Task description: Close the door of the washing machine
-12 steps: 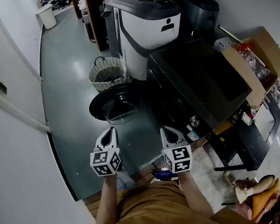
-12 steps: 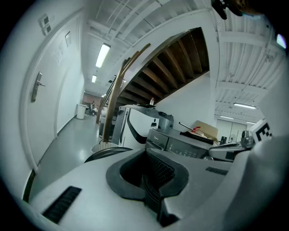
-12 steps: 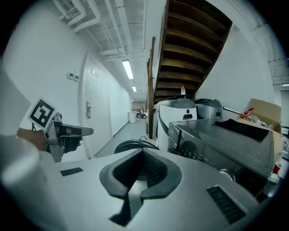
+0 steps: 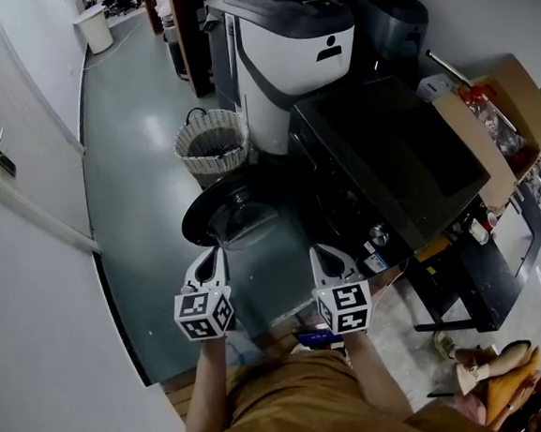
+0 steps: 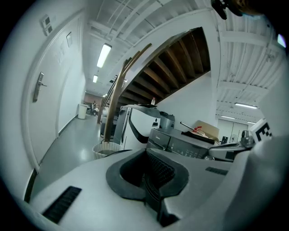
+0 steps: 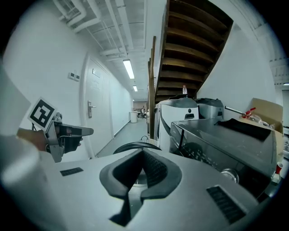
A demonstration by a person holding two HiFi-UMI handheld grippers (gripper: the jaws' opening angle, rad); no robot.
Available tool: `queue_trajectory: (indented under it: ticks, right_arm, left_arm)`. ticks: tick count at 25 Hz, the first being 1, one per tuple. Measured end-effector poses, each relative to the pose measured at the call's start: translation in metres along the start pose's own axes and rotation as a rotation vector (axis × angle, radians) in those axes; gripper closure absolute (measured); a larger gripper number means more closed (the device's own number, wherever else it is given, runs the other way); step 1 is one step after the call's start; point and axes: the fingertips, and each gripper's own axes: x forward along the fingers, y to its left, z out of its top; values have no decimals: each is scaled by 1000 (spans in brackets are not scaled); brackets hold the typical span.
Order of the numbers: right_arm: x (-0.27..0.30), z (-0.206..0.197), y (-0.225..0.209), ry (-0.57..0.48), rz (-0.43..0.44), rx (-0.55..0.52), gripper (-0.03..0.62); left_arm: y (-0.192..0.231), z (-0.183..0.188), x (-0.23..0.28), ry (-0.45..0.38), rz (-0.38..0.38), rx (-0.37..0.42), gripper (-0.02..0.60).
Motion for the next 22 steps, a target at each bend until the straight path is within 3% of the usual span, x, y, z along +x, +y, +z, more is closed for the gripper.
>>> queue_trajectory:
  ticks: [7, 13, 22]
  right_arm:
    - [5, 0, 1, -9, -2, 22, 582]
    - [20, -3, 21, 2, 39, 15, 582]
    - [48, -3, 29, 34, 46, 23, 582]
  left_arm:
    - [6, -1, -3, 7, 0, -15, 550]
    - [23, -5, -1, 40, 1, -9, 431]
    - [62, -10, 14, 87, 38, -6, 408]
